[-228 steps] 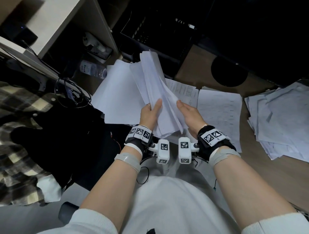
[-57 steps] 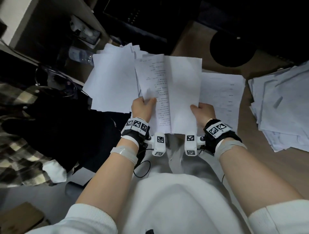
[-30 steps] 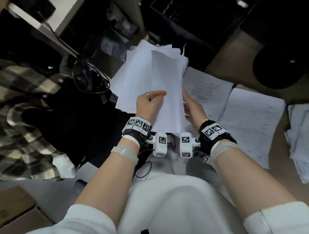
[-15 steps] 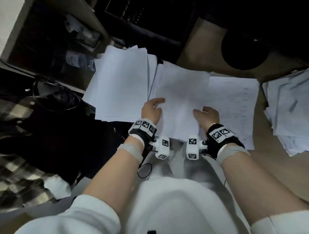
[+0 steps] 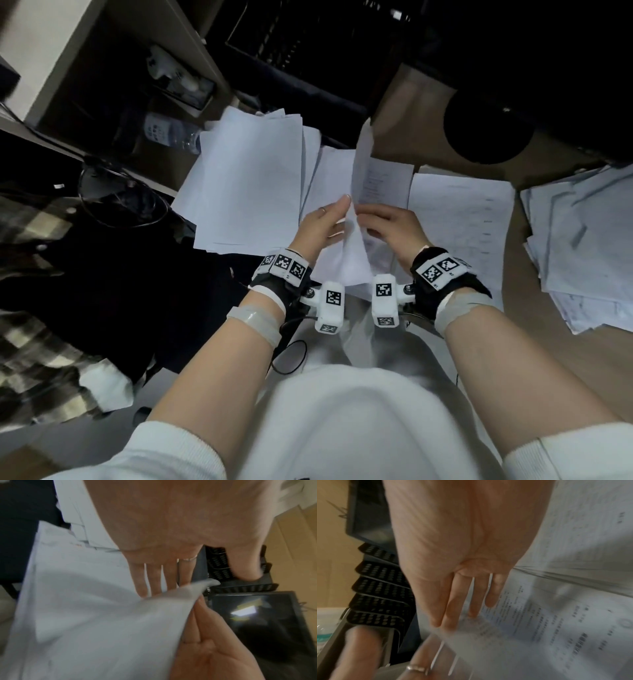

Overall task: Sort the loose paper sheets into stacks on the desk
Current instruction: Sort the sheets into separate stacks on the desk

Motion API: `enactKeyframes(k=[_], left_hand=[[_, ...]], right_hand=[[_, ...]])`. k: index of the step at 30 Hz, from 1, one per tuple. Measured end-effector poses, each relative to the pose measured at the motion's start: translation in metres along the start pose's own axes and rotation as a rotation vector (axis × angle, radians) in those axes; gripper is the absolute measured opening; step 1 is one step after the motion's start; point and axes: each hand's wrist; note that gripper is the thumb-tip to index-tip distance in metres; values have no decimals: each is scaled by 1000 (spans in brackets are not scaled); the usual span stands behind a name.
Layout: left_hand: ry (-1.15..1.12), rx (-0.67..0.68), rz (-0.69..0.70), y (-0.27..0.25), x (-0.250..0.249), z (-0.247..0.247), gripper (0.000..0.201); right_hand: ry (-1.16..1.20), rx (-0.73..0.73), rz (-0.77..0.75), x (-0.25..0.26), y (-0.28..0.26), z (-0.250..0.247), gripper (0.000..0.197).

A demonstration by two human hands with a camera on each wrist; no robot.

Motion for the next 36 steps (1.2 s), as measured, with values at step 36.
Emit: enactKeyframes(k=[36], left_hand=[[539, -101, -79, 44, 49, -72, 49]], right_hand=[[-421, -448, 425, -62, 50, 6, 20]])
Point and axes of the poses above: each hand's wrist, its own y-axis towards the middle knuckle, its own z-axis out of the palm, x = y × z, and after that the axes turned 10 degrees about z, right-handed
